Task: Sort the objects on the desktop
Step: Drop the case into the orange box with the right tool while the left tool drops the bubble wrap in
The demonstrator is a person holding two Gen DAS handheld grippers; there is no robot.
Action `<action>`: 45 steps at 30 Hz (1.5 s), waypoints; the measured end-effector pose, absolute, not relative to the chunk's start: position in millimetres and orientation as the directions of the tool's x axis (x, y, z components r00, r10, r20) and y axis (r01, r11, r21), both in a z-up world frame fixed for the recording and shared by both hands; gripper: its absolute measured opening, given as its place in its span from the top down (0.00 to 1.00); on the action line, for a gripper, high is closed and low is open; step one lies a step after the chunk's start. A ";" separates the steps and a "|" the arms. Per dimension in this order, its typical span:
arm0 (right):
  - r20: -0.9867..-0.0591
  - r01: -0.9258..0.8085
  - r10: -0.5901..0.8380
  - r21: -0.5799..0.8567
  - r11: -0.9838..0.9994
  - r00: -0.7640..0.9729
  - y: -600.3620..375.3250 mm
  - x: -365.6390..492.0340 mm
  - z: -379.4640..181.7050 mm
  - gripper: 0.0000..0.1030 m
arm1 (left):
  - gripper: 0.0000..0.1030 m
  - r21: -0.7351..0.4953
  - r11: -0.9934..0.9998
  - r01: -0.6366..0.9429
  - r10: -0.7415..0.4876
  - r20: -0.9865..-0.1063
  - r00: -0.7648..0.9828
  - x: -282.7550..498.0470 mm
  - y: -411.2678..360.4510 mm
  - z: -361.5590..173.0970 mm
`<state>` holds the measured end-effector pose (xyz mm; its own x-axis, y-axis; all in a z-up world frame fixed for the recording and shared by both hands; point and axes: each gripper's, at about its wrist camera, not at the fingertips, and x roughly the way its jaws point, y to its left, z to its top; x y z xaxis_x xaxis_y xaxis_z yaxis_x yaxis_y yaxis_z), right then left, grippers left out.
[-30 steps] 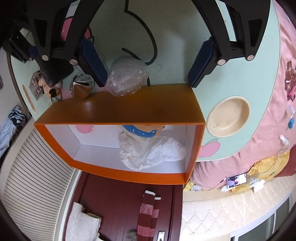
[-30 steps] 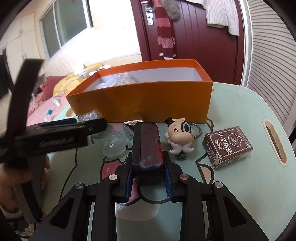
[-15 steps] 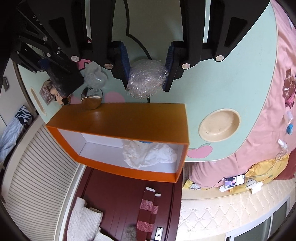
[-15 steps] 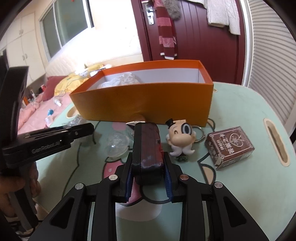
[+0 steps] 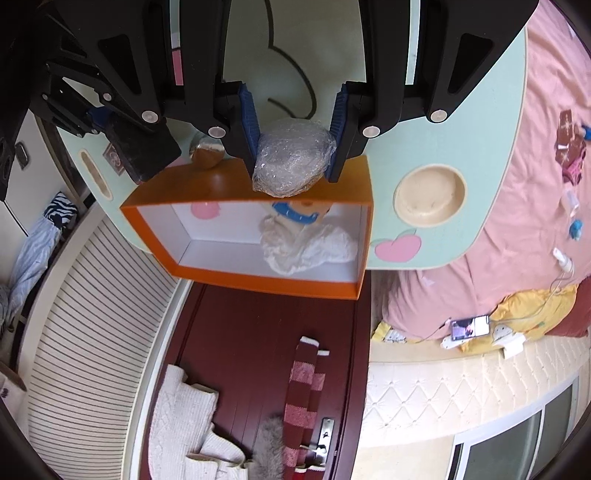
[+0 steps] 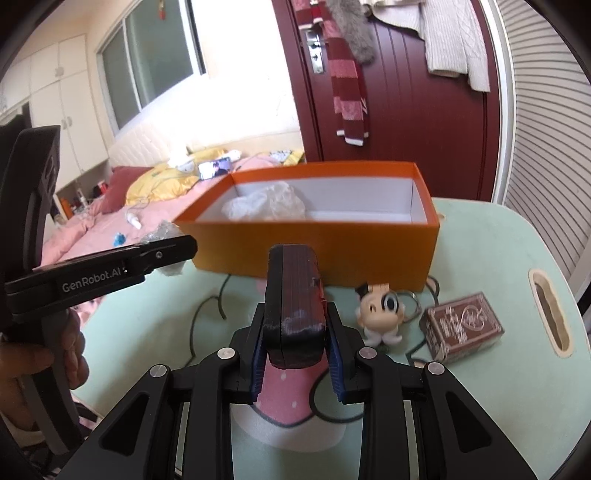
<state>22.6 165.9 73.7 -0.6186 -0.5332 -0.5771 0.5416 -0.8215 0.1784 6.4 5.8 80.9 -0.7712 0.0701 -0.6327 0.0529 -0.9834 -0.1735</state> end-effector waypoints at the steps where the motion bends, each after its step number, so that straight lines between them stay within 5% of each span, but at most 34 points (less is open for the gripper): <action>1: -0.569 0.542 -0.534 0.177 -0.822 -0.625 165.9 20.9 76.9 0.73 | 0.66 -0.172 -0.984 0.050 0.071 -0.629 -0.774 4.1 6.2 83.2; 16: -0.500 0.500 -0.504 0.155 -0.852 -0.704 158.1 -30.5 109.6 0.73 | 0.66 -0.153 -0.988 0.015 0.082 -0.607 -0.790 -44.8 14.3 102.2; 40: -0.572 0.431 -0.463 0.203 -0.879 -0.677 152.0 -86.7 85.5 0.73 | 0.66 -0.188 -0.982 0.014 0.122 -0.693 -0.711 -94.6 24.4 65.3; 45: -0.561 0.427 -0.466 0.211 -0.880 -0.684 154.4 -85.1 86.7 0.70 | 0.51 -0.206 -0.977 0.046 0.109 -0.681 -0.724 -92.8 19.5 66.3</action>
